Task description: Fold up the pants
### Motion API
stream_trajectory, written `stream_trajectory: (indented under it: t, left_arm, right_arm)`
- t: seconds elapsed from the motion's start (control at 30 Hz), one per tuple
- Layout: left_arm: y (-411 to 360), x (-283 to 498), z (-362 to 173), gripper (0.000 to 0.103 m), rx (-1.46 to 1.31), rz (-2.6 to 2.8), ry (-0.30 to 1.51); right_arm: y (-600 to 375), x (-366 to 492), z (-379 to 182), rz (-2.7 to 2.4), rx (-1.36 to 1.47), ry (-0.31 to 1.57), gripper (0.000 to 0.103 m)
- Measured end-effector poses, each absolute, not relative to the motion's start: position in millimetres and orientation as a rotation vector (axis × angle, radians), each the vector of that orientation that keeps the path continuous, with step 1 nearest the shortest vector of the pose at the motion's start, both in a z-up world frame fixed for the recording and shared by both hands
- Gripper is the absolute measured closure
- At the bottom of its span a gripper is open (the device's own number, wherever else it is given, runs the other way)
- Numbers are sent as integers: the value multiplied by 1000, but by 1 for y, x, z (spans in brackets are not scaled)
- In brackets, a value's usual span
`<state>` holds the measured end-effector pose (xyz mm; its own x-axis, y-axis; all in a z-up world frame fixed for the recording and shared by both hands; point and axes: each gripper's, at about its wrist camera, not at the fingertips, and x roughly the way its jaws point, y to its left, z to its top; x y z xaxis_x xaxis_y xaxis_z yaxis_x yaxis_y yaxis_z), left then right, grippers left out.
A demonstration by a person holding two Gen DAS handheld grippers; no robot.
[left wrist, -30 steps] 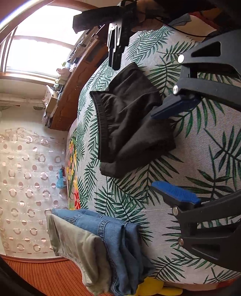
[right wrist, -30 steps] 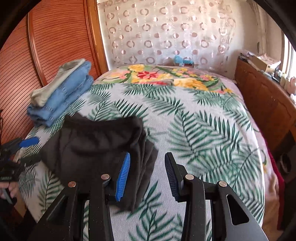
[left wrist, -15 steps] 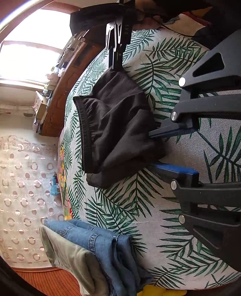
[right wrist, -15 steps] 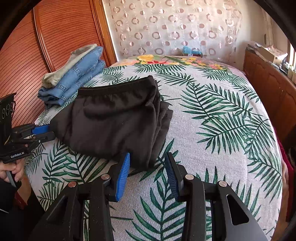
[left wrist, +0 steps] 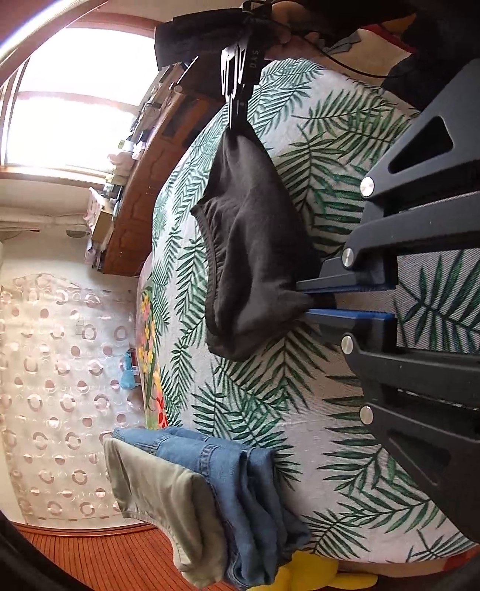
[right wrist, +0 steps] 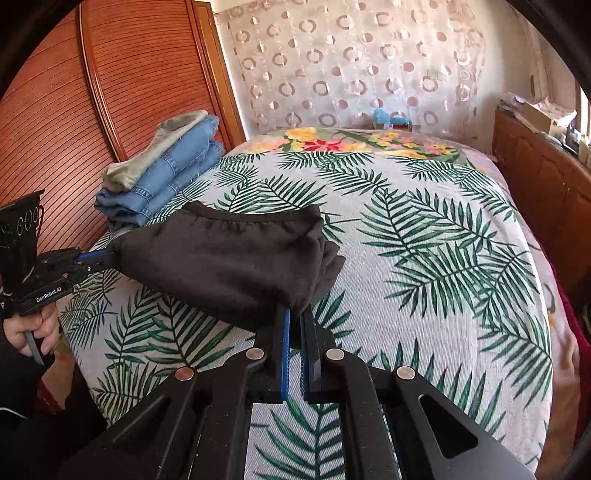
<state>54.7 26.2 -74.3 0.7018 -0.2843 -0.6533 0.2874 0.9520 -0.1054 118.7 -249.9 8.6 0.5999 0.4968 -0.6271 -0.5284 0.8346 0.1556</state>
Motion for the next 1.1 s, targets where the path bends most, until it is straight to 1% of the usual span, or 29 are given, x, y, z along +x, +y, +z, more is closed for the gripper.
stream_trajectory:
  t: [0.27,0.53,0.57,0.6,0.63,0.67,0.7,0.73,0.9,0.97,1.03,1.07,1.1]
  left_arm:
    - [25,18,-68,95,-14,-357,748]
    - [16,-1,-85,93,14,-352,831]
    - [16,-1,-86,91,12,-354,835]
    - [17,0,-85,85,8,-348,835]
    - [17,1,-84,77,7,-342,830]
    - [19,2,-82,71,5,-333,822]
    - [21,3,-81,59,-1,-328,813]
    - [22,4,-79,55,-9,-327,806]
    - [25,17,-73,55,-19,-307,788]
    - [25,25,-70,55,-22,-308,769]
    - [24,35,-68,55,-22,-307,763]
    - [23,41,-67,55,-23,-311,759]
    - [22,46,-66,55,-23,-319,757]
  right_arm:
    - [-252,85,8,621,-52,722,99]
    - [-260,47,0,629,-77,766,99]
    - [-261,45,-3,622,-81,772,99]
    - [-261,43,-4,615,-85,775,99]
    - [-261,40,-6,609,-84,777,99]
    - [-263,39,-6,605,-78,779,99]
    - [-264,37,-5,602,-75,781,99]
    - [-264,36,-3,600,-74,778,99]
    - [-271,34,11,573,-82,751,99]
    - [-274,33,17,569,-82,737,95]
    - [-273,38,21,556,-91,720,93]
    - [-271,41,23,556,-90,713,88]
    - [-270,46,24,558,-84,709,87]
